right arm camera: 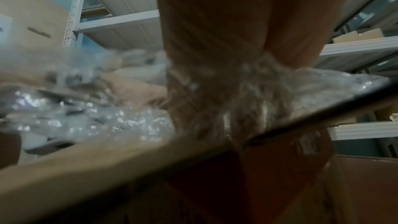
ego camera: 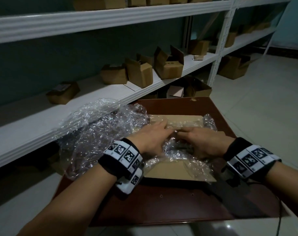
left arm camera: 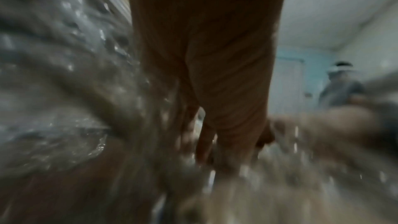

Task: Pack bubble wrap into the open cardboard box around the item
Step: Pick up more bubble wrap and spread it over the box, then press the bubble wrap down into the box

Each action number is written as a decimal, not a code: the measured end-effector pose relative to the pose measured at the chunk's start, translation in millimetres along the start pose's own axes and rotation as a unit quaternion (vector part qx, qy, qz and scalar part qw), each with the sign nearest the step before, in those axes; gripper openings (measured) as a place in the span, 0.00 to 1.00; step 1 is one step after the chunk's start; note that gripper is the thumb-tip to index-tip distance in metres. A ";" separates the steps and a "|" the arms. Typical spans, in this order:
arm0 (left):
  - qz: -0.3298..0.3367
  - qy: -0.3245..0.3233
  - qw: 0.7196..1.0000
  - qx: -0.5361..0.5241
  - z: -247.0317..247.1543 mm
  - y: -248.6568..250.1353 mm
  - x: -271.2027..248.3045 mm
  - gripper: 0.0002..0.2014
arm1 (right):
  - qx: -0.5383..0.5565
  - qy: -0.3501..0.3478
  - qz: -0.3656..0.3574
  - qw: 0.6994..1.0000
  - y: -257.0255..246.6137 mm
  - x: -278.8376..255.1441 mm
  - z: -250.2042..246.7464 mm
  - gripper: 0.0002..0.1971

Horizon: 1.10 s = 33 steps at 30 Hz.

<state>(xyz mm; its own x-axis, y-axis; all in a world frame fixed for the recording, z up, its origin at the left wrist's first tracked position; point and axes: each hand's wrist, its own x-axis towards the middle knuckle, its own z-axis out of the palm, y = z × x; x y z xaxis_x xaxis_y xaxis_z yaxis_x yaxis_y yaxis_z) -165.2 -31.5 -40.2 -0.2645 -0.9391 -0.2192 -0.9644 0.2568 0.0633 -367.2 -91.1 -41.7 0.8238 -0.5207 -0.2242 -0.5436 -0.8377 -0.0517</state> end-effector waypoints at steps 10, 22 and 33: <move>0.114 -0.089 0.972 -0.186 -19.9 -1.9 -26.0 0.15 | 0.098 0.023 -0.033 0.994 12.8 -1.3 -1.3 0.23; 0.069 -0.272 0.930 -0.237 -29.3 10.5 -25.4 0.63 | 0.284 -0.133 -0.011 0.950 -11.2 -27.6 -35.3 0.23; -0.040 -0.318 0.877 -0.357 -1.9 15.0 -21.0 0.63 | 0.220 -0.150 0.123 0.956 -37.3 -12.7 -4.3 0.29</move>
<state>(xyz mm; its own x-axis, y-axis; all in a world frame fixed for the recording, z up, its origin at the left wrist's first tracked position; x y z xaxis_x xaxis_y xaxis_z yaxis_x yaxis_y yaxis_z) -174.1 -8.4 -32.9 -0.3630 -0.5719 -0.7357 -0.7926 -0.2257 0.5665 -356.7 -54.0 -32.7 0.6147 -0.5678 -0.5476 -0.7847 -0.5106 -0.3514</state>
